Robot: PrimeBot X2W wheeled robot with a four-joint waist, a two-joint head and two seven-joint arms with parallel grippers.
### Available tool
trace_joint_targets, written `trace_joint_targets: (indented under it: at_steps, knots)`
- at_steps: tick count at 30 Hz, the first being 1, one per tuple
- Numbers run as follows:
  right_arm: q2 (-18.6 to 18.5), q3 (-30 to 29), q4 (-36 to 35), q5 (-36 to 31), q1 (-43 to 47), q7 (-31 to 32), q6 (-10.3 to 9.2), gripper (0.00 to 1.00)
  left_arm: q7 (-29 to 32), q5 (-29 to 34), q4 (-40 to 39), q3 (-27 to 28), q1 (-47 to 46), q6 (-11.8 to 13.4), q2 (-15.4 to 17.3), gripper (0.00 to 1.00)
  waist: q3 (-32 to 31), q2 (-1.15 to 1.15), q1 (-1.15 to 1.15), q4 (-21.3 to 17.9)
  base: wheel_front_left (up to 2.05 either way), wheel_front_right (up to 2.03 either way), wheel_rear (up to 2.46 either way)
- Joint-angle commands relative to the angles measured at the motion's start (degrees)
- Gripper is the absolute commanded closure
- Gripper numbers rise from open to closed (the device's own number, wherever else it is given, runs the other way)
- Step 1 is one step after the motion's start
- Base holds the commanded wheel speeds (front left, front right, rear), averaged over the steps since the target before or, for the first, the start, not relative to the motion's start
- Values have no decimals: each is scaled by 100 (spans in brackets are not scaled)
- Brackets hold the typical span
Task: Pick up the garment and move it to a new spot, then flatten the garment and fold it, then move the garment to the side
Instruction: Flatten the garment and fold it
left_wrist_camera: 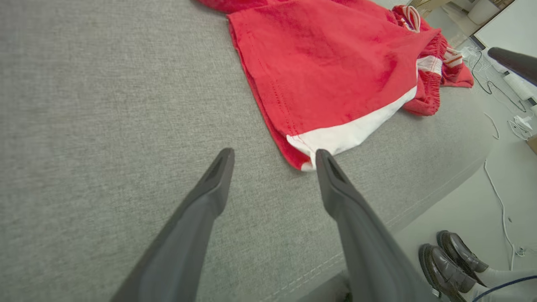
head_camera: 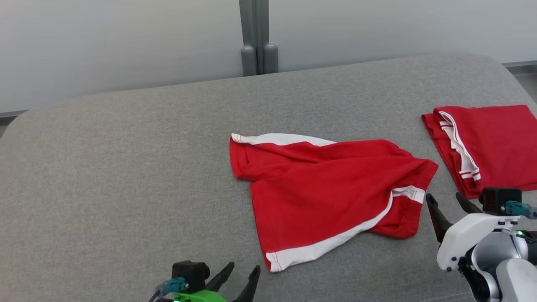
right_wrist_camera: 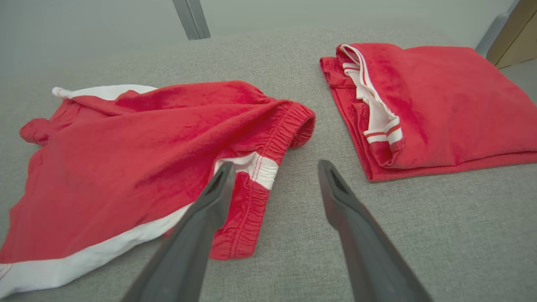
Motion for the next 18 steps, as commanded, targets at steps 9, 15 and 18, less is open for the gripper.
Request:
trace_joint_targets:
  at_steps: [9,15,18]
  knots:
    - [80,55,1067,732,-885,202,-4,0,326,-537,464,-551,-595,-6,-59,0,230,0,0,-104,0,0,0]
    - [-37,543,1710,1173,-1310,146,-5,0,397,-735,624,-788,-822,-6,4,0,314,0,0,-73,0,0,0]
    - [-110,742,1969,1324,-1446,54,-5,0,447,-845,701,-872,-874,-6,0,0,317,0,0,-55,0,0,0]
